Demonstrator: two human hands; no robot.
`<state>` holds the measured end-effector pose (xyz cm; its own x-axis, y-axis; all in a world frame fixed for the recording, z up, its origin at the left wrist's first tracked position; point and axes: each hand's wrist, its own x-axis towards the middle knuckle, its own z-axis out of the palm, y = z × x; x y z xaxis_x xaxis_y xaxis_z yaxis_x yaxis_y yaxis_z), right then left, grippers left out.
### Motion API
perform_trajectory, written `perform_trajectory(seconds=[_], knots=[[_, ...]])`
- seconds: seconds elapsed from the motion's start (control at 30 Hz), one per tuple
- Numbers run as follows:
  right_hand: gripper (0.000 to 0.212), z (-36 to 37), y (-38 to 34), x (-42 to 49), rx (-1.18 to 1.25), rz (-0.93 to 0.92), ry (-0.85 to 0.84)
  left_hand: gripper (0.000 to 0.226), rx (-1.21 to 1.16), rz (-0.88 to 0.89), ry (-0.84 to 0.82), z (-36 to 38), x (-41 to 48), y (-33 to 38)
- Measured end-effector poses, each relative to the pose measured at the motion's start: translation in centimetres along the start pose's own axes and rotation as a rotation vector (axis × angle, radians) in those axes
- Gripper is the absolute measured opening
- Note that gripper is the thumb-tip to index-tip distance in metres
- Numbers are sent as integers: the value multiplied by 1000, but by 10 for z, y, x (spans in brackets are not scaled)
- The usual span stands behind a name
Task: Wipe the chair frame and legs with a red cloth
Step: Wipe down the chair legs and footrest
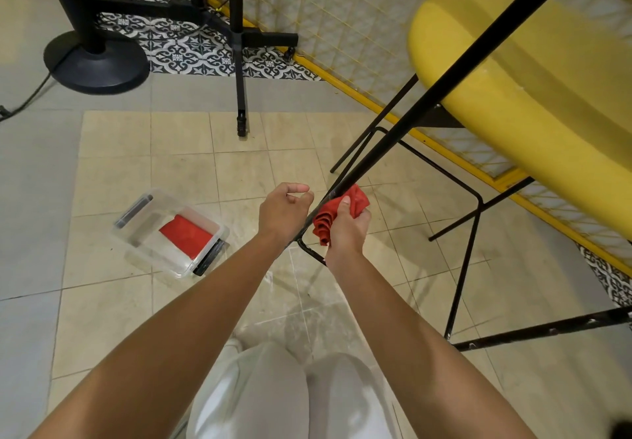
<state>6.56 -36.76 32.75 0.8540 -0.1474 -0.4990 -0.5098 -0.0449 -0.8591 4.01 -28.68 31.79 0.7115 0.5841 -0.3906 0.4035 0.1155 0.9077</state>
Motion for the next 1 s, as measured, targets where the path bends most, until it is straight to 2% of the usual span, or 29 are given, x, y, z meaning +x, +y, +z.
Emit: perform_trajectory(seconds=[0.07,0.17,0.3,0.47,0.63,0.73,0.83,0.9,1.0], knots=[[32,-4,1,5,-36,3,-45,16,10,3,-14,1,-2,0],[28,-12,-3,6,-61,-84,-67,16,18,12,-12,3,-3,1],[35,-18,-7,1,-5,-178,-80,18,41,15,-9,5,-6,0],[39,-25,6,3,-74,-9,-169,21,47,-24,-34,3,-13,-8],[41,-35,19,-6,-13,144,-243,34,79,-174,-244,4,-23,-20],[44,-37,19,-13,79,231,-279,46,-65,-341,-353,0,-31,-22],[38,-42,13,-17,116,273,-373,54,-195,-403,-431,-4,-35,-26],[37,-42,10,-19,-14,232,-414,54,-296,-398,-461,-5,-37,-30],[34,-43,1,-20,-337,82,-423,55,-452,-336,-440,-4,-38,-30]])
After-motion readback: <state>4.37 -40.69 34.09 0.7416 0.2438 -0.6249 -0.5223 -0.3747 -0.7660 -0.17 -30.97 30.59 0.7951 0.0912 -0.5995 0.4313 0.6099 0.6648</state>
